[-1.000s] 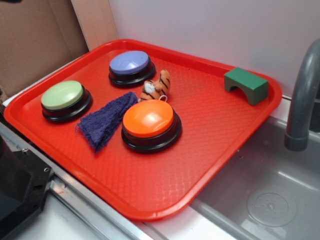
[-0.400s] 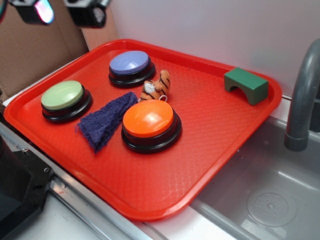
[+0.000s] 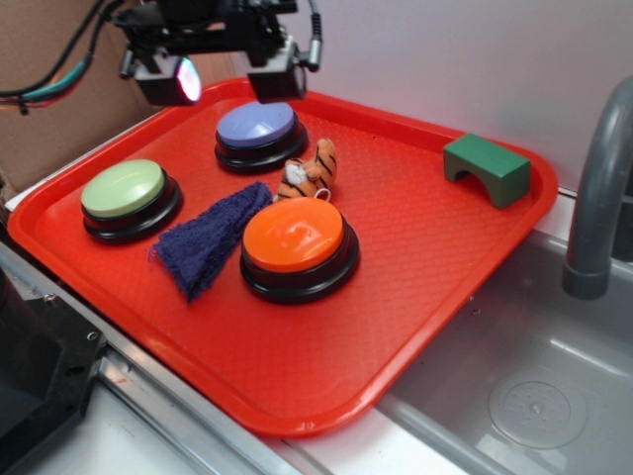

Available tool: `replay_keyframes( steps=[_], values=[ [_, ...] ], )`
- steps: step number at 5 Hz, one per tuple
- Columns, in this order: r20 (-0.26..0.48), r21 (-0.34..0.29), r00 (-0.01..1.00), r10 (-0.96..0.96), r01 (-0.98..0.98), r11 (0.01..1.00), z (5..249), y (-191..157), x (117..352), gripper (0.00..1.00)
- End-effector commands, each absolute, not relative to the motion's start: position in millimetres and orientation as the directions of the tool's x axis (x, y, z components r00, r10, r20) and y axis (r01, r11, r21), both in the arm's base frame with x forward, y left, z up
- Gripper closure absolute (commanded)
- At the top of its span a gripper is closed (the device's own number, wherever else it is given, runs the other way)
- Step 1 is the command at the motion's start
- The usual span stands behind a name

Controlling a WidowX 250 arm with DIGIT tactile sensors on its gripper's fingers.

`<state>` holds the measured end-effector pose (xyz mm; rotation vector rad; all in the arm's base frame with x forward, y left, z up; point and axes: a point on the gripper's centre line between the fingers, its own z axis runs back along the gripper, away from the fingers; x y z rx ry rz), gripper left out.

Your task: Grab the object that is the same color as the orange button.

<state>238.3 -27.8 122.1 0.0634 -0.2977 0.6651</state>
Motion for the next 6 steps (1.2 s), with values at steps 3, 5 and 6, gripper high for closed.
replay_keyframes(
  steps=[3,5,6],
  values=[
    [0.291,-0.06,0.805,0.517,-0.524,0.85,60,-21,289,0.0],
    [0.263,-0.071,0.809,0.525,-0.527,0.847,43,-19,289,0.0],
    [0.238,-0.071,0.806,0.542,-0.542,0.837,34,-15,290,0.27]
  ],
)
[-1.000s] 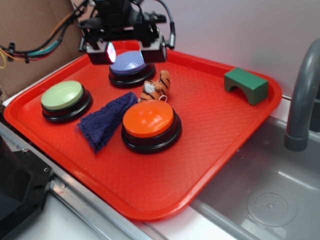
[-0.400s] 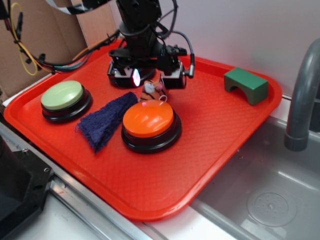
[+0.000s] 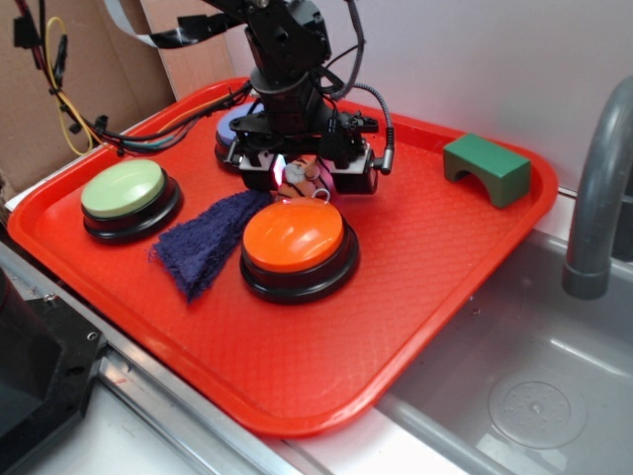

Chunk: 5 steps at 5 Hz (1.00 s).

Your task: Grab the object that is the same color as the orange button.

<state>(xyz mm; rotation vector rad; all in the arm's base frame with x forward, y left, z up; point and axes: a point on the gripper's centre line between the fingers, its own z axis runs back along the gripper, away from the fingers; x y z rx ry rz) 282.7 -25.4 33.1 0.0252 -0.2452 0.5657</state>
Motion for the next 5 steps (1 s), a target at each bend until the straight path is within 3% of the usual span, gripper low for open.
replay_keyframes(
  steps=[1,3,4,5],
  values=[
    [0.238,-0.093,0.8,0.551,-0.546,0.832,44,-12,288,1.0],
    [0.26,-0.007,0.89,0.374,-0.385,0.923,88,-12,290,1.0],
    [0.232,-0.002,0.921,0.311,-0.319,0.948,133,-12,289,1.0],
    [0.222,-0.043,0.945,0.24,-0.237,0.971,181,-15,281,1.0]
  ],
)
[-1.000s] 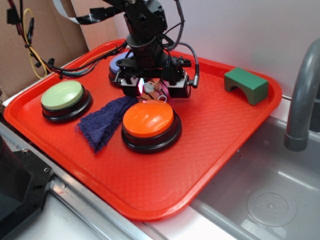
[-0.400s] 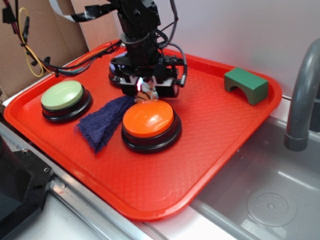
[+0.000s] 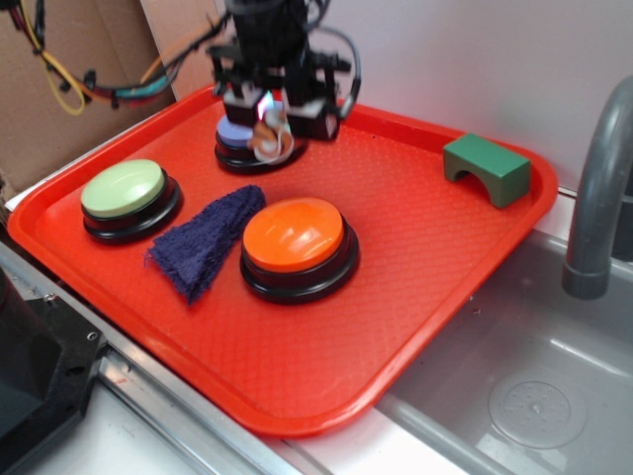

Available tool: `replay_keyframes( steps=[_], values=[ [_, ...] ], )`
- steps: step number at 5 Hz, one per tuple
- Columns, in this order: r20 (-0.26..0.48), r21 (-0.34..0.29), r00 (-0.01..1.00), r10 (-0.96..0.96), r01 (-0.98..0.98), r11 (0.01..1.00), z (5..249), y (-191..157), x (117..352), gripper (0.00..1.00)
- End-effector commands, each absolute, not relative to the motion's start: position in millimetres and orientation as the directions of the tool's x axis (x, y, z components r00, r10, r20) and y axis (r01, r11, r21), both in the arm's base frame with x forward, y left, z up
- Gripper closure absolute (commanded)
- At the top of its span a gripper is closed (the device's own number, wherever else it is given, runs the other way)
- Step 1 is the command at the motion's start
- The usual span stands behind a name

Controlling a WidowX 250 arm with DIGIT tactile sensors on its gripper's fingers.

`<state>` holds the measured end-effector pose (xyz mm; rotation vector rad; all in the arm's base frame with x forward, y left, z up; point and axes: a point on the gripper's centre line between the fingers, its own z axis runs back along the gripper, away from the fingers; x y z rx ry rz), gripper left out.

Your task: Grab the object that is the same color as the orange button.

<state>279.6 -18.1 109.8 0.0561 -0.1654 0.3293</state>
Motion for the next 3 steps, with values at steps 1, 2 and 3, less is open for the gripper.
replay_keyframes(
  steps=[1,2,3],
  values=[
    [0.203,-0.179,0.94,0.273,-0.239,0.955,217,-6,268,1.0],
    [0.267,-0.214,0.905,0.332,-0.28,0.936,236,-1,254,1.0],
    [0.266,-0.122,0.905,0.333,-0.311,0.943,224,-4,262,1.0]
  ],
)
